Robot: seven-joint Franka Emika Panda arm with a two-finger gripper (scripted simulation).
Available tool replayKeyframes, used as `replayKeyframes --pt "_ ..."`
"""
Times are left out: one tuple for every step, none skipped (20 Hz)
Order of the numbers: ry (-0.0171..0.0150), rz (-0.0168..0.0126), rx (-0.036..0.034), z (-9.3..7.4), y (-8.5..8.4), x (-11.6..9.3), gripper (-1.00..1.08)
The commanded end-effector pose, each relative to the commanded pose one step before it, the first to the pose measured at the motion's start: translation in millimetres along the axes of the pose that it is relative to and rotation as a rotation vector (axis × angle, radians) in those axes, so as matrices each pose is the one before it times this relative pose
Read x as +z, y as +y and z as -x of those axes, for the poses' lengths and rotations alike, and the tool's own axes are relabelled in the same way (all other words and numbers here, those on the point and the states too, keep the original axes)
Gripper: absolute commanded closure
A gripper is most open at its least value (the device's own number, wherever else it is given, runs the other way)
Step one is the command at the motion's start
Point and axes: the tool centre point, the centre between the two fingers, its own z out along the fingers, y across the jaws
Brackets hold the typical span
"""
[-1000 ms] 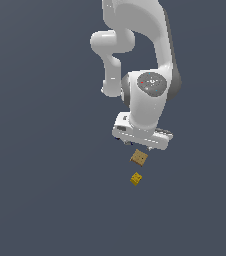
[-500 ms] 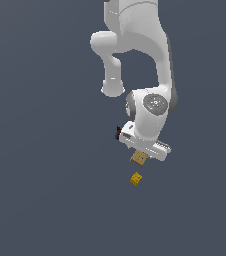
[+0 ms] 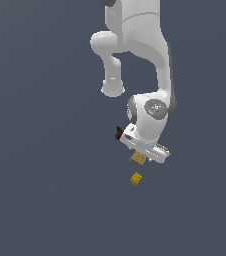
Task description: Pick up a designated object from a clutter of objects.
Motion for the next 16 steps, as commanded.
replayKeyframes --pt "0.00048 -0.00035 0.00033 -0.24 -0.03 0.08 -0.92" --pt "0.00000 0.00000 0.00000 0.06 -0.02 1.02 -0.92" --pt "0.00000 0.00000 0.00000 0.10 -0.03 1.70 -0.92" --pt "0.00016 -0.00006 0.00067 -0.13 0.23 2.28 -0.92" --pt "0.00000 0.00000 0.00000 0.18 -0.05 3.03 -0.92" --pt "0.00016 -0.00005 0.00067 -0.05 0.22 3.61 -0.92" --pt "0.00000 0.00000 0.00000 0.27 -0.06 4.34 -0.92" --pt "0.00023 -0.00006 0.00095 -0.08 0.32 4.85 -0.92" --pt "0.00000 0.00000 0.00000 0.34 -0.08 5.56 -0.92" --pt "0.00024 -0.00006 0.00094 -0.08 0.27 5.36 -0.92" --pt "0.00019 -0.00005 0.00066 -0.05 0.14 4.66 -0.92" --pt "0.00000 0.00000 0.00000 0.13 -0.16 4.04 -0.92" --pt "0.00000 0.00000 0.00000 0.04 -0.18 3.34 -0.92" --pt "0.00027 -0.00011 0.00063 -0.29 0.05 2.51 -0.92" --pt "0.00000 0.00000 0.00000 -0.09 -0.20 2.01 -0.92" --pt "0.00000 0.00000 0.00000 -0.11 -0.18 1.39 -0.92"
